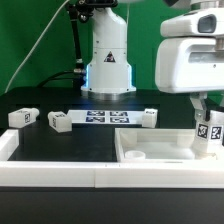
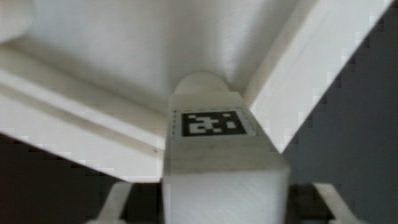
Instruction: Assemble one leg
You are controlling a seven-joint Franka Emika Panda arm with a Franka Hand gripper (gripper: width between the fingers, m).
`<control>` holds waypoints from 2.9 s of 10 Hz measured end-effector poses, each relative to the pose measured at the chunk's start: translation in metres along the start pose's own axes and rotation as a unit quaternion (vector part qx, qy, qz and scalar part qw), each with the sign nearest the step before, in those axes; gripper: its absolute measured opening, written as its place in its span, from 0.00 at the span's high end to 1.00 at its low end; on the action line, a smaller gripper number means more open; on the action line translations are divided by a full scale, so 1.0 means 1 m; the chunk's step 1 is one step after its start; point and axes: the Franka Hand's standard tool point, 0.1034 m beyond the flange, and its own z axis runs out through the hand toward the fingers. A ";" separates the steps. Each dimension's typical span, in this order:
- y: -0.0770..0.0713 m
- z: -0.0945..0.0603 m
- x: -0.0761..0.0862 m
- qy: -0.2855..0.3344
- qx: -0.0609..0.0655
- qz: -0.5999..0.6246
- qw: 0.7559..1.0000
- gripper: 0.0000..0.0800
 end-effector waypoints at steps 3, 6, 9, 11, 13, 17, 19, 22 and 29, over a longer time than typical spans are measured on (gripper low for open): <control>0.004 0.001 0.000 0.004 0.016 0.144 0.989 0.64; 0.008 0.002 0.003 0.026 0.029 0.310 0.950 0.64; 0.011 0.003 0.003 0.039 0.033 0.461 0.886 0.64; 0.015 0.003 0.002 0.035 0.042 0.503 0.863 0.64; 0.015 0.003 0.003 0.026 0.043 0.507 0.860 0.64; 0.011 0.002 0.003 0.009 0.034 0.417 0.908 0.22; 0.007 0.001 0.005 0.014 0.024 0.327 0.945 0.20; -0.004 0.000 0.006 0.009 0.003 0.180 0.984 0.19; 0.007 0.001 0.003 -0.001 -0.003 -0.115 0.993 0.19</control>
Offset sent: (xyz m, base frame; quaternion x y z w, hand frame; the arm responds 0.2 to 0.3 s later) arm -0.0014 -0.0023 -0.0097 0.0134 0.0188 0.2629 0.9645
